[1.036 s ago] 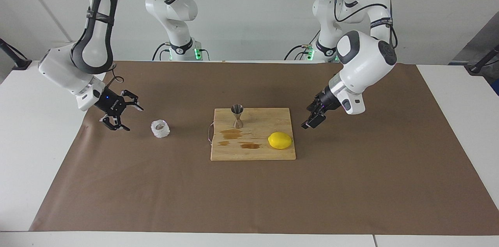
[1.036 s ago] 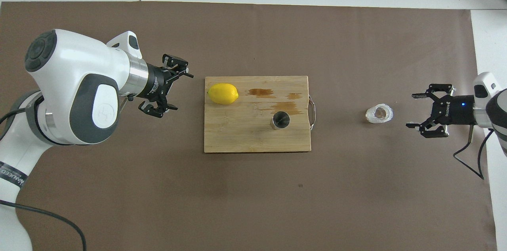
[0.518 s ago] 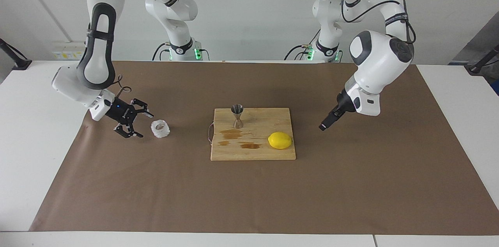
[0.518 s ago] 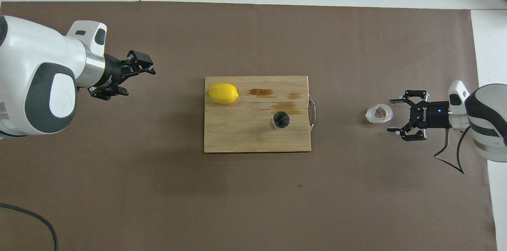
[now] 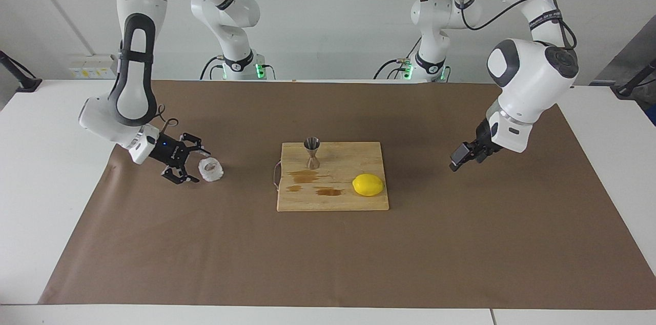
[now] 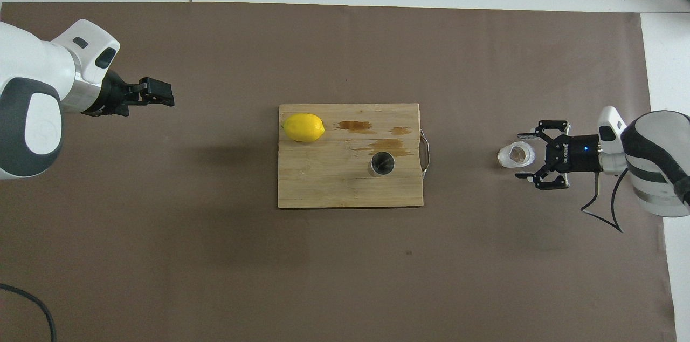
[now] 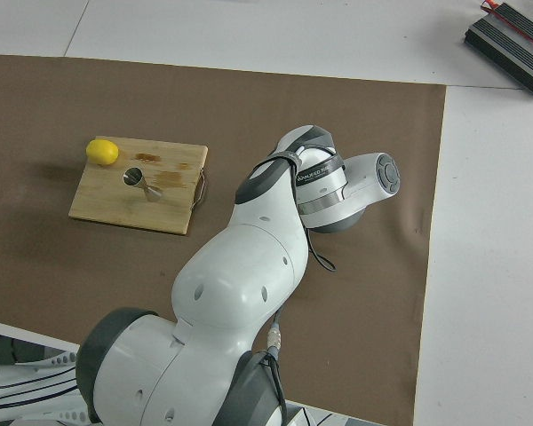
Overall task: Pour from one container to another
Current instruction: 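Retract the left gripper to rest while the right gripper reaches the white cup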
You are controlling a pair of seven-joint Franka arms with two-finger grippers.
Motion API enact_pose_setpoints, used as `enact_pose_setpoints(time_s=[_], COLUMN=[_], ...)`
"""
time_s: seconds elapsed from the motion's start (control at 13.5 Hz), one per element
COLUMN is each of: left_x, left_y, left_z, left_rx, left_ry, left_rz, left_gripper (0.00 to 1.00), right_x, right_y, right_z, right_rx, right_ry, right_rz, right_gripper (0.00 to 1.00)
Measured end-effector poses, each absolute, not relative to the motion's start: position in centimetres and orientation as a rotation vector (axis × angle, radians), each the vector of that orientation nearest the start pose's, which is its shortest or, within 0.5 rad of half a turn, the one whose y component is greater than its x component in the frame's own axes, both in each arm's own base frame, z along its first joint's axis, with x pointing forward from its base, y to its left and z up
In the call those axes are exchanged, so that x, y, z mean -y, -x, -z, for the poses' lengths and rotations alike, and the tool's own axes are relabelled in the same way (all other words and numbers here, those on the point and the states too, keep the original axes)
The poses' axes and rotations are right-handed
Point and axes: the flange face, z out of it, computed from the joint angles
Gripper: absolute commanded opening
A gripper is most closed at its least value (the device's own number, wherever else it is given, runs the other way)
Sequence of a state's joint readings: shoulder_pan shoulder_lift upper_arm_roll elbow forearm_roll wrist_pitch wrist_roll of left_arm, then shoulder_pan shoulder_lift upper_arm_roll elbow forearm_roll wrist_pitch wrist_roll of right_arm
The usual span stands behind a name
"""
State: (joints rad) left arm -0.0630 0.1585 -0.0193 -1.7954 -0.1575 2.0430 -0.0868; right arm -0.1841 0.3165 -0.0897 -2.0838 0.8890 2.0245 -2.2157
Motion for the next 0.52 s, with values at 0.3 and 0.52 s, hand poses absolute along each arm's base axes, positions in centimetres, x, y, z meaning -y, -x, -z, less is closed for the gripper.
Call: enact_pose_setpoints(time_s=[0.3, 0.52], left_x=[3.0, 2.5], left_y=[-60.9, -59.4], left_z=[-49.0, -53.0], left_rx=[-0.031, -0.098], left_ry=[3.281, 3.236], left_rz=[0.175, 0.168], left_gripper=[1.00, 1.00], right_x=[10.2, 10.2], right_y=[-54.6, -54.4], right_z=[-25.0, -24.5], right_rx=[1.617, 1.625], right_ry=[1.899, 1.891], right_rz=[0.738, 0.736], right_gripper=[1.00, 0.55])
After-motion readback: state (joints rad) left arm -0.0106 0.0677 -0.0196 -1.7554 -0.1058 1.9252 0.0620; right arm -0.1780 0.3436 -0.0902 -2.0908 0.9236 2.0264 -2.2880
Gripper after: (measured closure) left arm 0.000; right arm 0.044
